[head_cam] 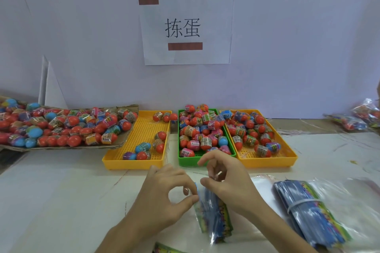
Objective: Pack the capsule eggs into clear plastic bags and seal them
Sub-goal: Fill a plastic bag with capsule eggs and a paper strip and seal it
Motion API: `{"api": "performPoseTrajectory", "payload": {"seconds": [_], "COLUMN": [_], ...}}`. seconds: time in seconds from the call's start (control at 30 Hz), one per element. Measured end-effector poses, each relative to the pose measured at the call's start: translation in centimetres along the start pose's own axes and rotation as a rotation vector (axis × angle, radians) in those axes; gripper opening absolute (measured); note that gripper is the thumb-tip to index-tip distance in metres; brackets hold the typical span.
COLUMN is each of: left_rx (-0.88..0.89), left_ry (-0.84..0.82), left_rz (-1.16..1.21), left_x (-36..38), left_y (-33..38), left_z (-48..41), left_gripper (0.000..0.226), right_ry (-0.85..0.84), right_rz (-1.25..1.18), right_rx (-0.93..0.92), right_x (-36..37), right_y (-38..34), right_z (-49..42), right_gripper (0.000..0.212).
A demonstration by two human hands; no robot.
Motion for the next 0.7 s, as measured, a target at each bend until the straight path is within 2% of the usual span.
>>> {"api": "performPoseTrajectory", "payload": {"seconds": [0.17, 0.47, 0.57, 0.7], "left_rx": [-0.08, -0.117, -0.148, -0.175], "left_ry": [-0.021, -0.083, -0.093, -0.085], "left_rz": [0.05, 0.081, 0.078, 0.043], "left_x": [0.6, 0.6, 0.5, 0.3], "left_y": [-1.3, -2.5, -2.7, -2.9], "left_z": [0.2, -0.1, 0.0, 0.0], "left_gripper": [0.018, 0.01, 0.007, 0.007], "right_ry": [0.028, 0.235, 0.28, 0.199], "right_rz": [-0.015, 0.019, 0.147, 0.485], "right_rx": [-0.046, -0.024, -0.005, 0.071], "right_x": [-0.2, -3.3, -4.4, -3.4], "right_y": [-0.5, 0.4, -0.2, 0.5], "right_z": [0.1, -0.8, -2.6, -5.6], "right_gripper": [0.039, 0.024, 0.02, 0.012]}}
Point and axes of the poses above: each hand's wrist, its own z-axis away from the middle knuckle, its own x-axis out of the palm, y = z × x, the point moved 9 cm from there along -z, towards the middle knuckle, and after that the axes turned 6 degrees about x, right-handed, at the moved point
